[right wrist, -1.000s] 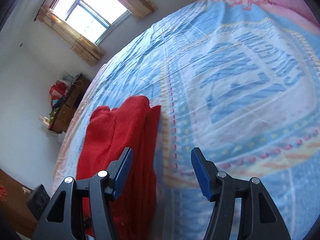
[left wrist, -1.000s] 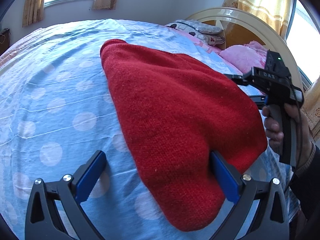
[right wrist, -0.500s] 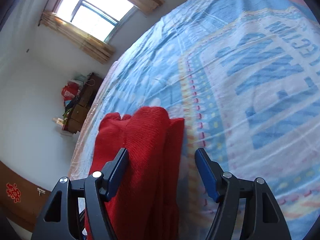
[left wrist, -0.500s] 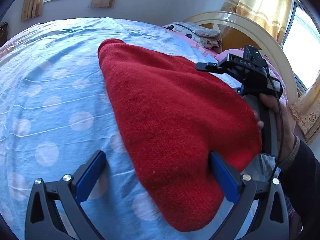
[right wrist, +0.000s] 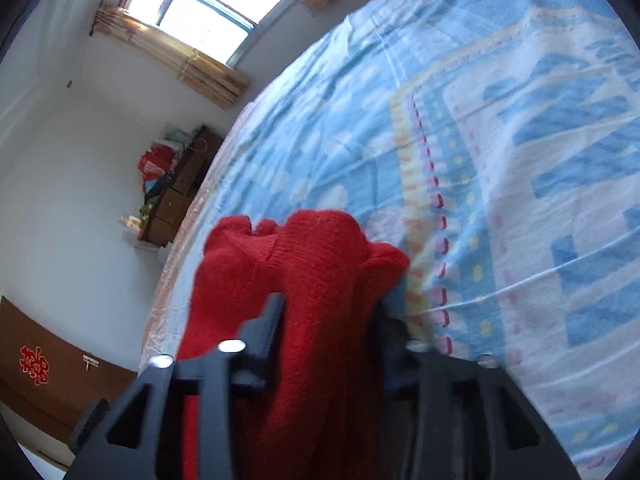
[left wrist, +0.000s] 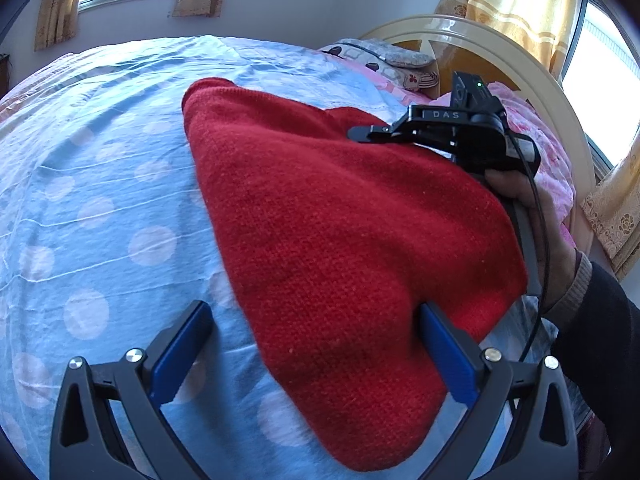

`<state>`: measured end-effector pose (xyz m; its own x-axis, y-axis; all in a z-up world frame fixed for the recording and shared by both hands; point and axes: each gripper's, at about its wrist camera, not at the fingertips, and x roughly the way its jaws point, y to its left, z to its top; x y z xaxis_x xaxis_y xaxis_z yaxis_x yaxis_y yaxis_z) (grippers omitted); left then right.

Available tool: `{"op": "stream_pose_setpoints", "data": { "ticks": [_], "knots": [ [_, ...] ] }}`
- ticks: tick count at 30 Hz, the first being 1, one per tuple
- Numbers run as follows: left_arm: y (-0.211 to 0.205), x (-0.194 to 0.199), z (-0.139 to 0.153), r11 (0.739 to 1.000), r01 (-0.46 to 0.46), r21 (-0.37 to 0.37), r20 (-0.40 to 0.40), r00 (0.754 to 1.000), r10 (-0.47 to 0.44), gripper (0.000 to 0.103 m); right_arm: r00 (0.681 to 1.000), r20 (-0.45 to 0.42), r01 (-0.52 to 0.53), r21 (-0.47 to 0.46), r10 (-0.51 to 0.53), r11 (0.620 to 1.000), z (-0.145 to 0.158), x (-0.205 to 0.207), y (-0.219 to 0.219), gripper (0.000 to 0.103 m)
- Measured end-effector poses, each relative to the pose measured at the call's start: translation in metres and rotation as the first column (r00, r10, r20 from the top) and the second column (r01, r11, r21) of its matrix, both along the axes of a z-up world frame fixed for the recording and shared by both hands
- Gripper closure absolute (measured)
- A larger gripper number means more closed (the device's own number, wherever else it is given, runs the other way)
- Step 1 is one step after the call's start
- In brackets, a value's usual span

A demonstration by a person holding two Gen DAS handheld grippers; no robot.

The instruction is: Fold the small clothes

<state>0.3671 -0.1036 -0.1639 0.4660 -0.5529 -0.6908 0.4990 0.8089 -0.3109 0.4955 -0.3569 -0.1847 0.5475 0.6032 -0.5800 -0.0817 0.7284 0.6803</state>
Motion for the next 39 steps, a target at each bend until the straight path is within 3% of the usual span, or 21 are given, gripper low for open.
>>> {"op": "stream_pose_setpoints", "data": {
  "ticks": [8,12,18,25,32,39],
  "knots": [
    [-0.004,-0.001,0.001,1.000,0.014,0.011,0.000,1.000,-0.014,0.003,1.000,0.024,0.001,-0.049,0.000,0.999,0.000,-0.006,0.003,0.069],
    [-0.007,-0.002,0.004,0.999,0.037,0.006,-0.001,0.999,-0.037,0.019,1.000,0.014,0.023,-0.092,-0.022,0.995,0.005,-0.009,0.009,0.072],
    [-0.009,-0.005,0.006,1.000,0.018,0.003,-0.024,1.000,-0.018,0.032,0.998,0.030,0.057,-0.184,-0.052,0.981,0.019,-0.021,0.023,0.076],
    [-0.004,-0.014,0.013,1.000,-0.013,0.002,-0.053,0.999,0.014,0.059,0.992,0.125,0.034,-0.172,-0.013,0.985,0.049,-0.045,0.033,0.078],
    [-0.002,-0.040,0.031,0.998,-0.025,0.051,-0.041,0.999,0.027,0.063,0.982,0.190,0.013,-0.172,0.020,0.985,0.080,-0.082,0.054,0.078],
    [0.011,-0.076,0.049,0.998,-0.032,0.055,-0.005,0.999,0.032,0.065,0.979,0.205,0.007,-0.125,0.019,0.992,0.087,-0.120,0.062,0.078]
  ]
}}
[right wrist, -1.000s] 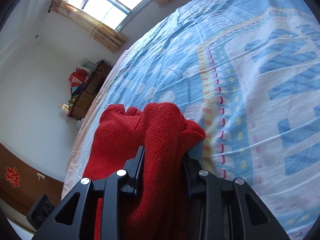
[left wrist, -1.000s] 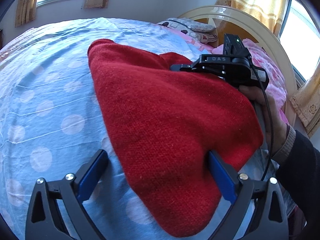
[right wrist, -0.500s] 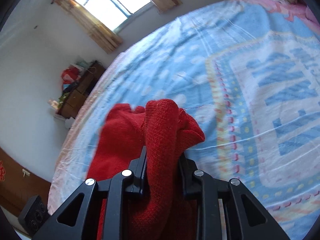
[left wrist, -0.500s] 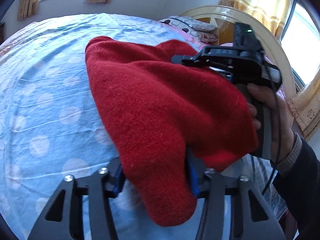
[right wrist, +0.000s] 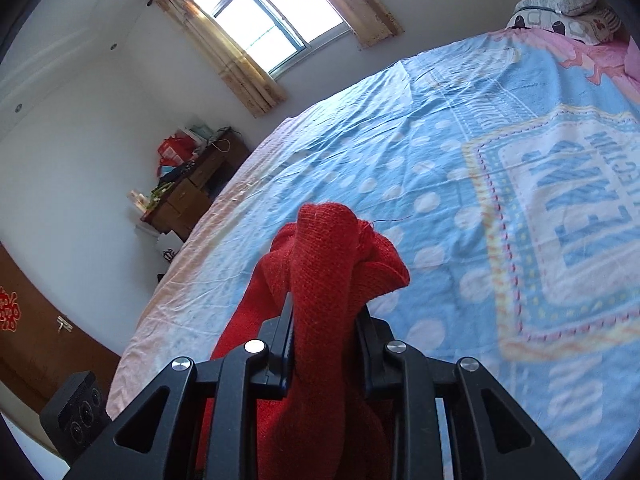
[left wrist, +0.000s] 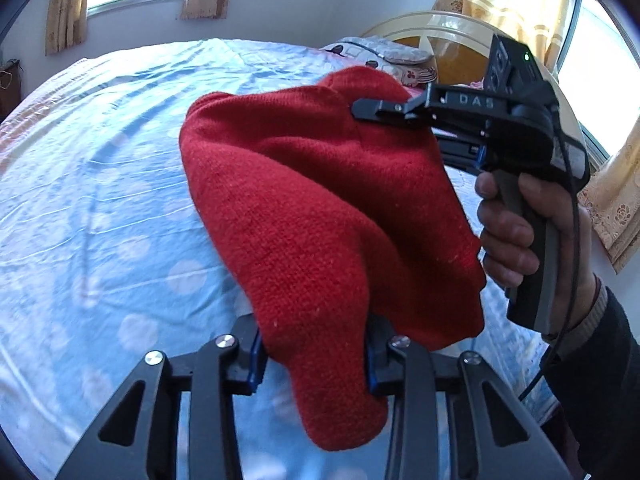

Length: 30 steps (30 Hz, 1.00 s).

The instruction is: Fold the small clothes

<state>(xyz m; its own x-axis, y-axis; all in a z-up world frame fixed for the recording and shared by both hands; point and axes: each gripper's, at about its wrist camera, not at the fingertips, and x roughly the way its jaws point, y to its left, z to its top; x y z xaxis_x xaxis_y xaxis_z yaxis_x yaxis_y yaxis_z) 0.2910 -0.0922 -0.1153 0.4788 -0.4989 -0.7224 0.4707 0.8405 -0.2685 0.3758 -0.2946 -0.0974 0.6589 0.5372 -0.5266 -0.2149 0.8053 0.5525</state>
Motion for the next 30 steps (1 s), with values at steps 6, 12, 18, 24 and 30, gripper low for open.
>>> {"op": "stream_pose_setpoints", "data": {
  "ticks": [6,12,18,24,30],
  "knots": [
    [0.020,-0.035,0.008,1.000,-0.010,0.001,0.024,1.000,0.010,0.065,1.000,0.025,-0.019,0.070,0.018,0.997,0.002,-0.038,0.011,0.078],
    [0.035,-0.058,0.012,0.999,-0.022,0.023,0.039,0.999,0.021,0.065,0.998,0.036,-0.047,0.122,0.043,0.991,-0.001,-0.066,0.031,0.078],
    [0.047,-0.076,0.013,0.998,-0.051,0.035,0.048,0.998,0.050,0.065,0.997,0.035,-0.080,0.155,0.075,0.985,-0.007,-0.083,0.059,0.078],
    [0.056,-0.088,0.013,0.995,-0.088,0.050,0.048,0.995,0.085,0.065,0.992,0.038,-0.125,0.149,0.121,0.981,-0.011,-0.097,0.093,0.078],
    [0.070,-0.103,0.016,0.989,-0.131,0.061,0.062,0.990,0.128,0.065,0.984,0.039,-0.180,0.163,0.176,0.970,-0.015,-0.107,0.128,0.078]
  ]
}}
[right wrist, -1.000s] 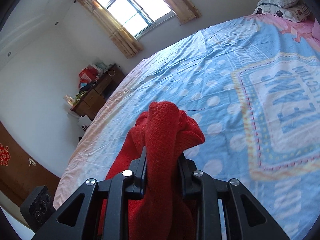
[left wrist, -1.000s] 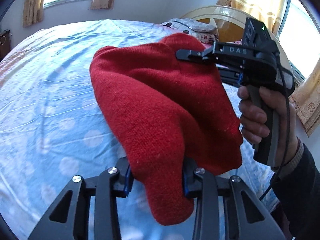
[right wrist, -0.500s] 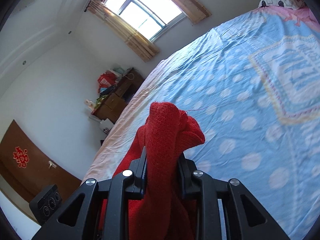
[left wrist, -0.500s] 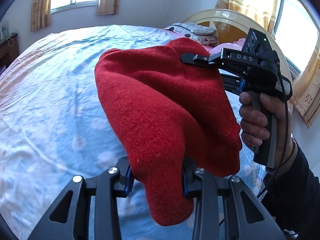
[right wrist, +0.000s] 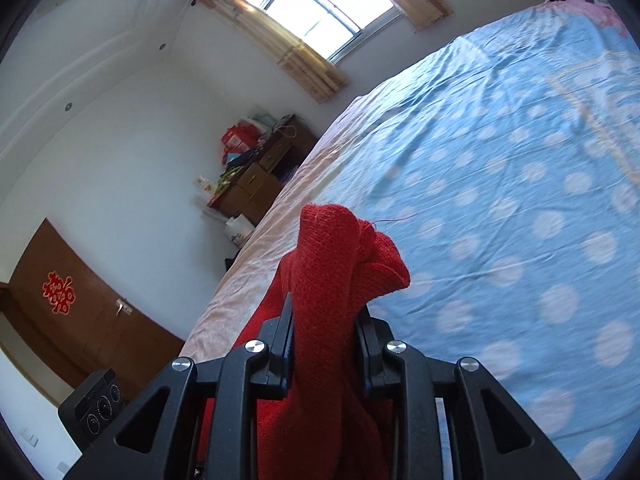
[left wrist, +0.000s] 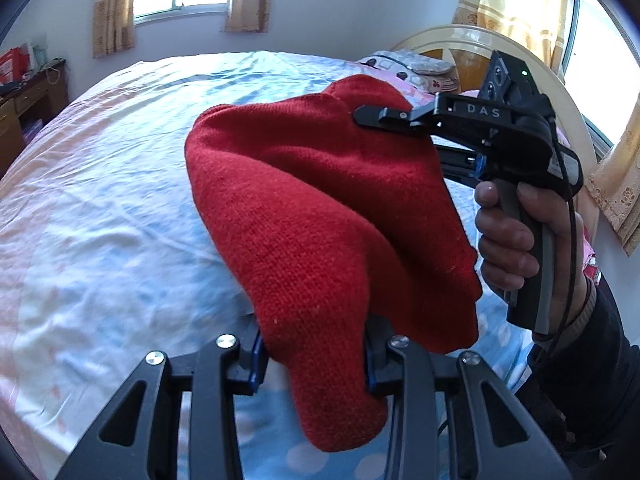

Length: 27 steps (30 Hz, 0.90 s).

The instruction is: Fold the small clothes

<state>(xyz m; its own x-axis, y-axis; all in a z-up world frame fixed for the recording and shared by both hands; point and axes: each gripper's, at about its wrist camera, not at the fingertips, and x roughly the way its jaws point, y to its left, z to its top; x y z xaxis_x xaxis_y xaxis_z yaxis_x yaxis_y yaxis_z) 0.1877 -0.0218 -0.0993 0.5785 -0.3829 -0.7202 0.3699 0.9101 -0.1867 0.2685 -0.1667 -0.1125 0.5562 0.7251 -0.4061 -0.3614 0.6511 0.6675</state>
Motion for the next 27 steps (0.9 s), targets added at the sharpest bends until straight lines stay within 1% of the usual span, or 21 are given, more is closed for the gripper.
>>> {"op": "stream_pose_setpoints", "data": {
  "ticks": [8,14,17,21,24,26,27],
  "knots": [
    [0.021,-0.011,0.000,0.998,-0.061,-0.016,0.016,0.998,0.061,0.065,0.998,0.011,-0.063,-0.015,0.063,0.998,0.005,-0.010,0.047,0.078],
    [0.044,-0.021,0.001,0.995,-0.100,-0.022,0.040,0.994,0.101,0.065,0.994,0.018,-0.108,-0.029,0.109,0.994,0.011,-0.004,0.075,0.078],
    [0.052,-0.022,-0.001,0.991,-0.126,-0.038,0.044,0.991,0.128,0.065,0.992,0.010,-0.129,-0.031,0.130,0.991,0.012,0.000,0.092,0.078],
    [0.066,-0.036,-0.007,0.988,-0.147,-0.045,0.049,0.988,0.149,0.065,0.988,-0.001,-0.157,-0.049,0.157,0.986,0.012,0.006,0.111,0.078],
    [0.068,-0.035,-0.010,0.985,-0.163,-0.058,0.048,0.985,0.165,0.065,0.985,-0.006,-0.174,-0.063,0.174,0.983,0.013,0.010,0.126,0.078],
    [0.069,-0.031,-0.010,0.982,-0.181,-0.053,0.052,0.982,0.184,0.065,0.982,-0.018,-0.188,-0.069,0.187,0.980,0.013,0.014,0.136,0.078],
    [0.069,-0.035,-0.011,0.981,-0.186,-0.048,0.055,0.981,0.188,0.065,0.981,-0.024,-0.194,-0.073,0.193,0.978,0.013,0.016,0.139,0.078]
  ]
}}
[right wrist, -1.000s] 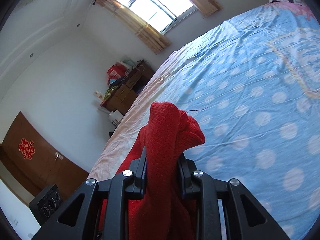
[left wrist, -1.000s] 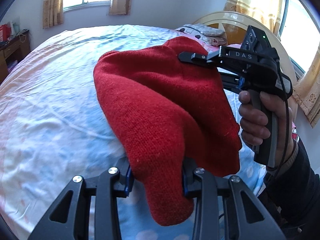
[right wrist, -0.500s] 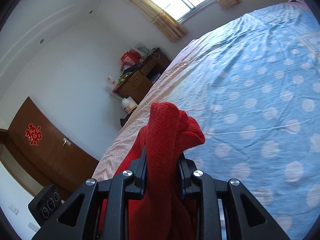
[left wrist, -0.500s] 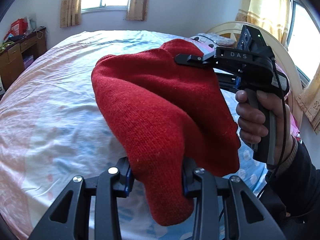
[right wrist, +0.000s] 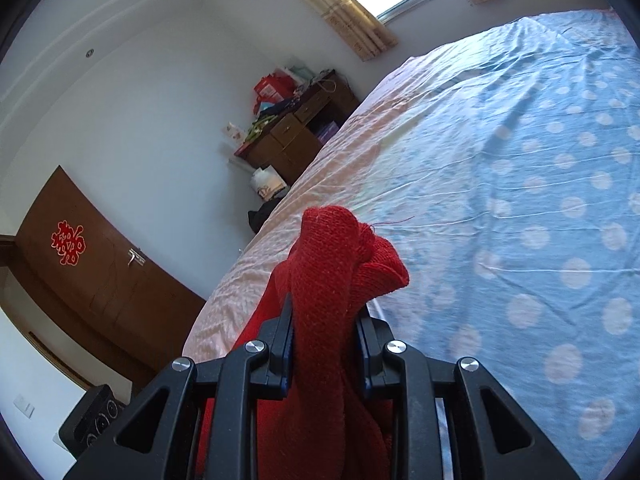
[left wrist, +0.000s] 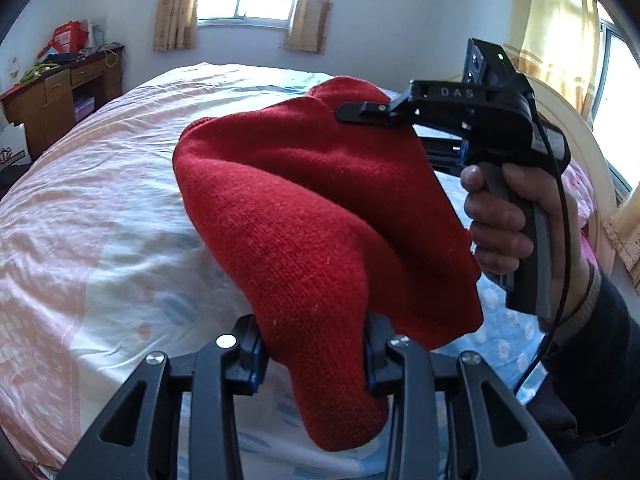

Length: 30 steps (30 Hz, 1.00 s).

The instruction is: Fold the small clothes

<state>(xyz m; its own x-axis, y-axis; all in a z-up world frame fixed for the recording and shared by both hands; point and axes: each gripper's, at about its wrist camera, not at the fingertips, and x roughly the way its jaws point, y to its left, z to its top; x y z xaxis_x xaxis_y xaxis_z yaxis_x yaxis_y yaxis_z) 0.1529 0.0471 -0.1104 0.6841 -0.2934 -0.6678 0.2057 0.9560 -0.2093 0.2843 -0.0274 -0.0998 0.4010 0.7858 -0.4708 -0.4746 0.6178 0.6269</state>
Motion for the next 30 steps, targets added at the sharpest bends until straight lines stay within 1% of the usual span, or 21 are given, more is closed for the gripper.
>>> {"op": "stream_pose_setpoints", "data": {
  "ticks": [1,5,10,14,22,25,30],
  "knots": [
    [-0.003,-0.006,0.000,1.000,-0.010,0.006,0.004,1.000,0.010,0.065,1.000,-0.003,-0.006,-0.005,0.006,1.000,-0.001,0.001,0.003,0.078],
    [0.003,-0.005,-0.004,0.999,-0.041,-0.006,-0.004,0.999,0.041,0.065,1.000,-0.011,-0.030,-0.034,0.029,0.999,-0.004,0.008,0.023,0.078],
    [0.001,-0.007,-0.010,0.999,-0.051,0.000,-0.016,0.999,0.051,0.065,0.998,-0.027,-0.053,-0.054,0.052,0.997,-0.009,0.013,0.039,0.078],
    [0.001,-0.007,-0.010,0.998,-0.056,0.005,-0.020,0.998,0.056,0.065,0.997,-0.046,-0.058,-0.068,0.054,0.996,-0.017,0.018,0.044,0.078],
    [0.006,0.006,-0.010,0.998,-0.063,0.005,-0.043,0.997,0.063,0.065,0.995,-0.083,-0.061,-0.084,0.054,0.995,-0.032,0.027,0.051,0.078],
    [0.010,0.007,-0.015,0.997,-0.071,0.011,-0.044,0.996,0.072,0.065,0.994,-0.094,-0.063,-0.087,0.054,0.994,-0.036,0.031,0.055,0.078],
    [0.017,0.006,-0.024,0.997,-0.081,-0.001,-0.059,0.995,0.081,0.065,0.993,-0.109,-0.061,-0.111,0.049,0.992,-0.046,0.035,0.057,0.078]
  ]
}}
